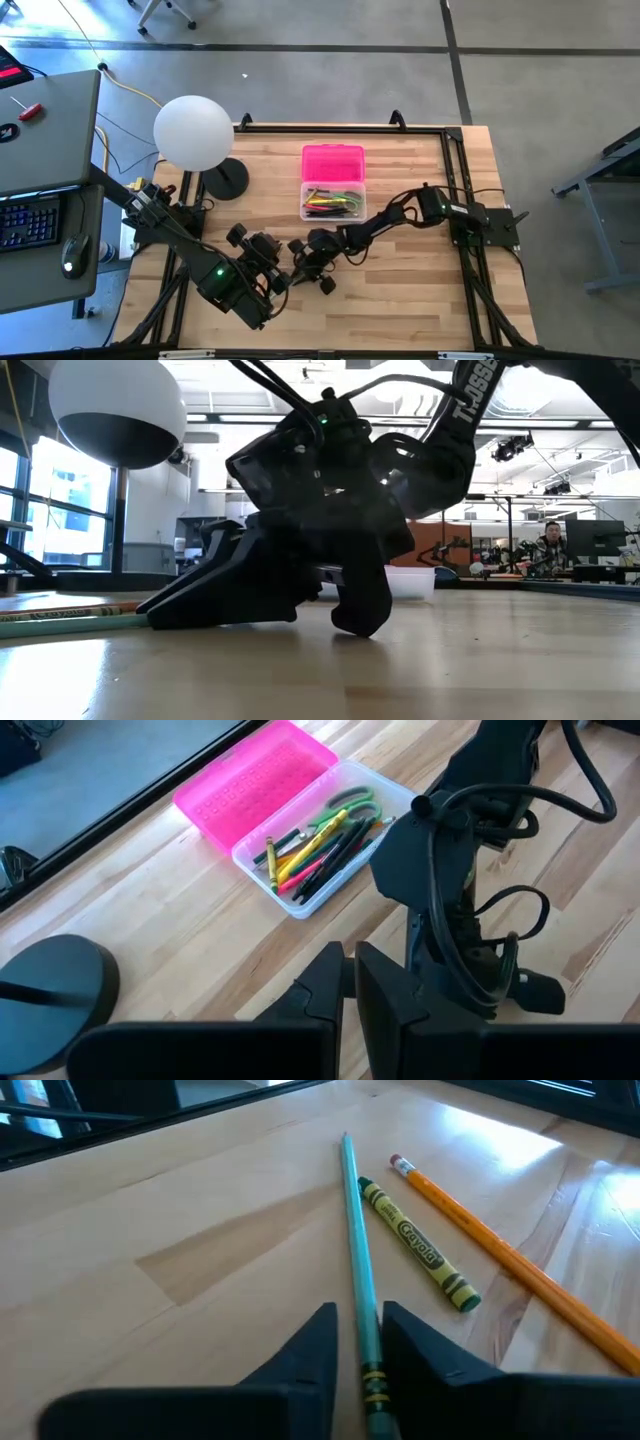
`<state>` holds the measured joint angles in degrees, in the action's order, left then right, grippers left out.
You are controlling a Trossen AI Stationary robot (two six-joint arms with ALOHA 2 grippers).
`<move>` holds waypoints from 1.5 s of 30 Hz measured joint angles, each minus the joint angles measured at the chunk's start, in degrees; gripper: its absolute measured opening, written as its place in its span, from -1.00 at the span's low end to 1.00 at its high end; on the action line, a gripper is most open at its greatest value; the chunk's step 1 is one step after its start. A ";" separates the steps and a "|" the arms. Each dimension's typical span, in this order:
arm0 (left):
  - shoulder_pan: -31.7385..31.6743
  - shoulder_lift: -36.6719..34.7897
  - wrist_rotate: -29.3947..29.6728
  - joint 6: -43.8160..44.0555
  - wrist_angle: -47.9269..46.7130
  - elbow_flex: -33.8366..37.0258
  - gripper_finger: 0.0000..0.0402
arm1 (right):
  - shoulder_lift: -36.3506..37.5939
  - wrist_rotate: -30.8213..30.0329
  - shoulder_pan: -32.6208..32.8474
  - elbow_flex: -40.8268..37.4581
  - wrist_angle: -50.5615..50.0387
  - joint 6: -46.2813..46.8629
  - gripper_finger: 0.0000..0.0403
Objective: Pick & place school supplies into a supply box
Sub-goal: Put the blue pencil into the pink supply box
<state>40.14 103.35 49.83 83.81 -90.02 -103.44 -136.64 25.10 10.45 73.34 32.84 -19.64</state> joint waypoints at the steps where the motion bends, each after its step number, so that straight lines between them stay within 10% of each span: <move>1: 0.00 0.00 0.04 0.00 0.00 0.00 -0.69 | 0.00 -0.15 0.09 0.00 -0.20 0.00 -0.75; 14: 0.00 0.00 0.06 0.00 0.04 0.02 -0.69 | 3.52 -2.55 2.08 -0.11 -1.33 7.80 -0.97; 20: 0.00 0.00 -0.56 0.00 0.04 0.02 -0.69 | 13.87 2.62 2.30 -0.24 -15.57 1.21 -0.98; 31: 0.00 0.00 0.32 0.00 0.10 0.04 -0.69 | 31.29 -12.00 -1.26 -2.73 -45.56 -13.90 -0.99; 37: 0.00 0.00 -0.18 -0.20 0.13 0.04 -0.69 | 44.21 -20.35 -8.71 -18.93 -37.05 -10.08 -0.99; 45: 0.00 0.00 0.67 -2.78 0.17 0.04 -0.69 | 59.09 -23.81 -15.54 -46.52 -1.83 -5.84 -0.98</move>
<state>40.14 103.35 50.50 81.03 -89.84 -103.39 -77.55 1.29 -5.09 26.82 31.01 -25.48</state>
